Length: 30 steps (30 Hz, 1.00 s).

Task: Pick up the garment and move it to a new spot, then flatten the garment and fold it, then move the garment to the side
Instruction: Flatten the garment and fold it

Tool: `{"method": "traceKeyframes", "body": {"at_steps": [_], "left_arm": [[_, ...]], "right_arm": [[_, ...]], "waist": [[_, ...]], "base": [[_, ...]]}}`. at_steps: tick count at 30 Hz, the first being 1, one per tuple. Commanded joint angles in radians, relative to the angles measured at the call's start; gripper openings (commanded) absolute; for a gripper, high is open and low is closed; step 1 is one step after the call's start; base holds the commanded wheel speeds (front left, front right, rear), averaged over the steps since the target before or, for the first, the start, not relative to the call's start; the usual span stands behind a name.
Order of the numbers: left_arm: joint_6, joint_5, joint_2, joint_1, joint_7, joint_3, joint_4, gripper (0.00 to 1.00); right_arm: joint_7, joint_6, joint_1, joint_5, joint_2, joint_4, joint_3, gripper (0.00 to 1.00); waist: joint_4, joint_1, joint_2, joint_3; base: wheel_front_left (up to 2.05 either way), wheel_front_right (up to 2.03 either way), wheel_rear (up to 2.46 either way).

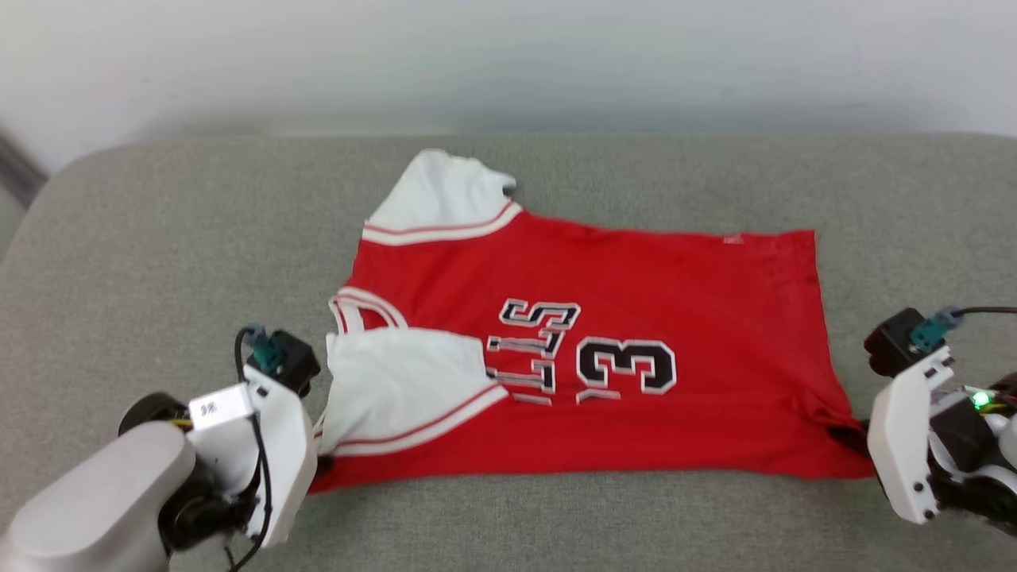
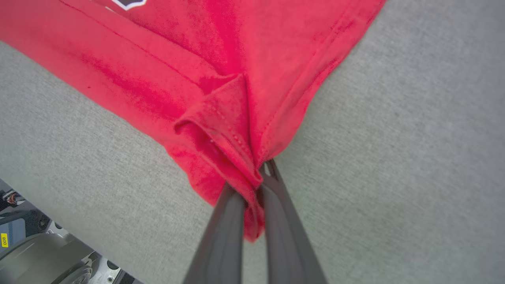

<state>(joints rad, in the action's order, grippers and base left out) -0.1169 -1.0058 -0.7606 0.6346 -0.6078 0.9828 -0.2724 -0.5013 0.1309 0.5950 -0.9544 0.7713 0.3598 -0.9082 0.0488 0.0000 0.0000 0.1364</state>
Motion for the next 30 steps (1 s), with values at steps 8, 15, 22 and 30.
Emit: {"method": "traceKeyframes", "body": {"at_steps": [8,15,22,30], "left_arm": [[0.049,-0.040,-0.084,-0.146,0.008,0.019,0.131,0.00],[0.097,-0.048,-0.103,-0.237,0.031,0.037,0.179,0.00],[0.104,-0.045,-0.068,-0.251,0.062,0.041,0.127,0.32],[0.130,-0.017,-0.105,-0.190,0.141,-0.024,0.172,1.00]], "right_arm": [[0.022,-0.001,-0.137,-0.051,0.133,-0.126,0.002,0.00],[0.016,-0.001,-0.254,-0.071,0.144,-0.131,0.037,0.00],[0.042,-0.001,-0.298,-0.035,0.052,-0.042,0.057,0.49],[0.257,-0.001,-0.299,0.063,0.022,-0.049,0.178,1.00]], "waist": [[-0.007,0.0000,0.0000,-0.086],[-0.014,0.0000,0.0000,-0.071],[-0.013,0.0000,0.0000,-0.048],[-0.004,0.0000,0.0000,-0.082]], "base": [[0.00,0.00,0.00],[0.00,0.00,0.00],[0.00,0.00,0.00],[0.00,0.00,0.00]]}}
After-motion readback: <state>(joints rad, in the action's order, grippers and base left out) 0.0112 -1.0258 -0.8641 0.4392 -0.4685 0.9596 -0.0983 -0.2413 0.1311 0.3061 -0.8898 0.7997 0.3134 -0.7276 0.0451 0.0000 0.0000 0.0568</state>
